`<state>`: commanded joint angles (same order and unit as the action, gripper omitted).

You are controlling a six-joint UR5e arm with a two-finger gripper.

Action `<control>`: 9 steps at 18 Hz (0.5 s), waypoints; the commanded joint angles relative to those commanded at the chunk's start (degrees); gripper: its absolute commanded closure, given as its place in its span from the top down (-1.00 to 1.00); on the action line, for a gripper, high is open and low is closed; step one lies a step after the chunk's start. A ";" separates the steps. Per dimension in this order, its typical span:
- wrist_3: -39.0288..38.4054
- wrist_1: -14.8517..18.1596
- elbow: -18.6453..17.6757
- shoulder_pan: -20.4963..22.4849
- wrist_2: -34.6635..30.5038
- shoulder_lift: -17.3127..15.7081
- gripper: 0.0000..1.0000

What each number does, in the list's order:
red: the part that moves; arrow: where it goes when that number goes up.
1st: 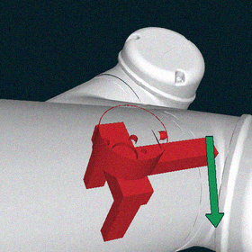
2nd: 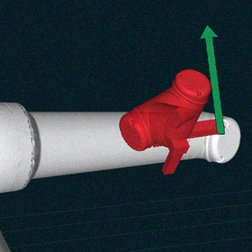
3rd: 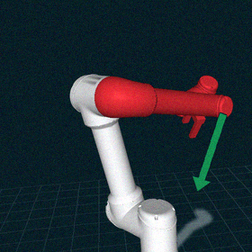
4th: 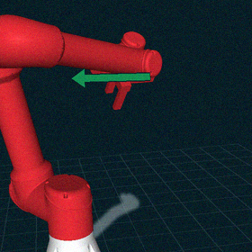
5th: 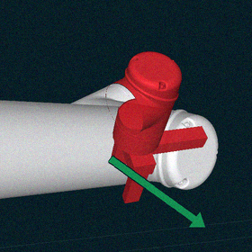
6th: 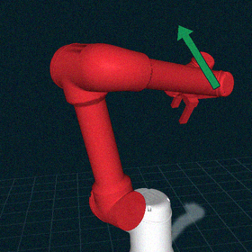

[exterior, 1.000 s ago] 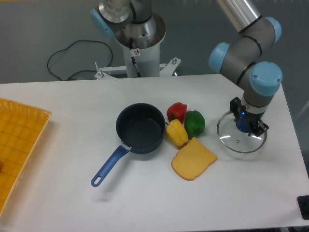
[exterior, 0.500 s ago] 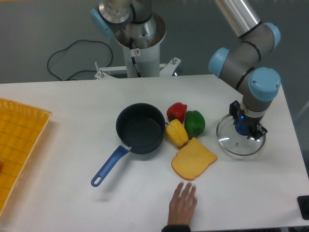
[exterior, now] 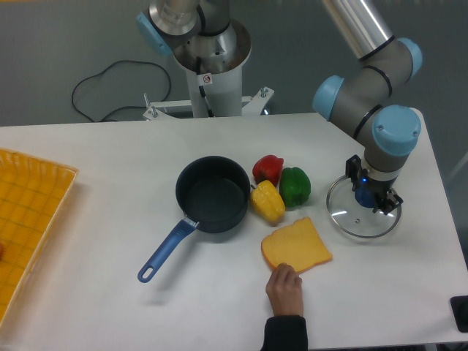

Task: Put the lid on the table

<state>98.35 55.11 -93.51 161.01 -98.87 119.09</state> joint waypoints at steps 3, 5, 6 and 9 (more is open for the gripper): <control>-0.09 0.00 -0.44 0.35 -0.01 -0.35 -0.15; -0.17 -0.44 -0.62 0.27 -0.01 -0.35 -0.14; -0.17 -0.53 -0.88 0.35 -0.01 -0.27 -0.11; -0.26 -1.14 -1.41 0.62 -0.01 -0.27 -0.10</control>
<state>98.09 53.97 -94.92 161.63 -98.88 118.83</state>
